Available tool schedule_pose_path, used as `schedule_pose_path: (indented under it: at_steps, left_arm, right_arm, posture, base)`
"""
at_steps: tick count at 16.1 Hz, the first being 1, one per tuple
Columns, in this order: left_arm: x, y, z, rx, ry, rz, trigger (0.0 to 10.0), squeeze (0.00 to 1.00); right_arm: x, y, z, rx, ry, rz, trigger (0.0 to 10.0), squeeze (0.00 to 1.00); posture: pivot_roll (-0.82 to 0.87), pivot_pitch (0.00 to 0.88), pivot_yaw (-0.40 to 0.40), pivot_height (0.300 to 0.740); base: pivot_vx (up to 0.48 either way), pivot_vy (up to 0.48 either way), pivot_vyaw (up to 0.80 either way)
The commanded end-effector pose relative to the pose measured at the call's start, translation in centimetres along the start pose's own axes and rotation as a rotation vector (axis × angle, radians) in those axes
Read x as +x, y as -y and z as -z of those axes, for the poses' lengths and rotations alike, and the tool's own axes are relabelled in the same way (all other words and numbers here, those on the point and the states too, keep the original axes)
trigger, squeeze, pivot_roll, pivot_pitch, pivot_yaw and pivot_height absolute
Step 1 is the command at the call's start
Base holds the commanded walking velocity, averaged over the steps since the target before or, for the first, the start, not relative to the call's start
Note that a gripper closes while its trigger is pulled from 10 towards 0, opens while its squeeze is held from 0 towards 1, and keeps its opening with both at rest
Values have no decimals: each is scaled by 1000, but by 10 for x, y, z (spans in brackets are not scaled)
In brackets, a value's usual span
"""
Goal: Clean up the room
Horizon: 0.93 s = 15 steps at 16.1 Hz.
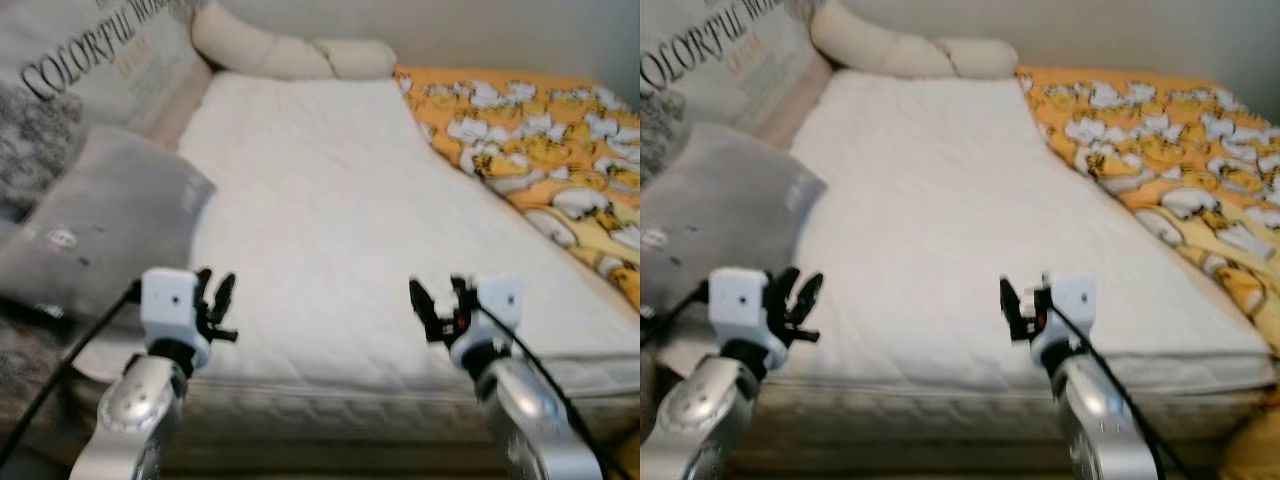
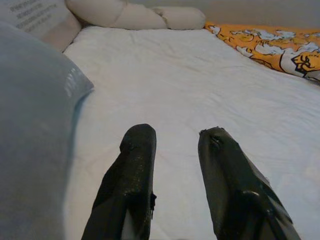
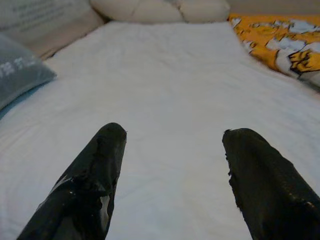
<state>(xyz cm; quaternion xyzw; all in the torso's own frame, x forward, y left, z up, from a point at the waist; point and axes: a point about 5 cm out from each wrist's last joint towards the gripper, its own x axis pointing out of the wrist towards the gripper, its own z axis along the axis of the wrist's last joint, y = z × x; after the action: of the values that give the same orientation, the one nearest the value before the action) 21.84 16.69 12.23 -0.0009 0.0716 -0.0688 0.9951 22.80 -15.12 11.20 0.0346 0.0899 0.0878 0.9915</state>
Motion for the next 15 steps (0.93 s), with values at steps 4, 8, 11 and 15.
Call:
schedule_pose_path:
  at_steps: [4,8,11,15]
  left_arm:
    - [13,6,-3,-49,12,-13,10000,67]
    - [16,0,-2,-6,-6,-33,10000,71]
    - [16,-3,-3,-2,-2,-44,10000,63]
    - [21,-13,-7,41,1,-60,10000,67]
  right_arm:
    - [9,25,-2,-6,-8,75,10000,0]
    - [6,30,-5,10,7,107,10000,0]
    - [7,31,-2,29,-3,94,10000,0]
    - [22,23,-4,12,-1,31,10000,0]
  posture:
    - [5,0,-9,740]
    - [13,0,-25,740]
    - [28,0,-39,740]
    - [55,0,-40,740]
  base:
    - [0,-393,0]
    - [0,-393,0]
    - [0,-390,0]
    - [0,-393,0]
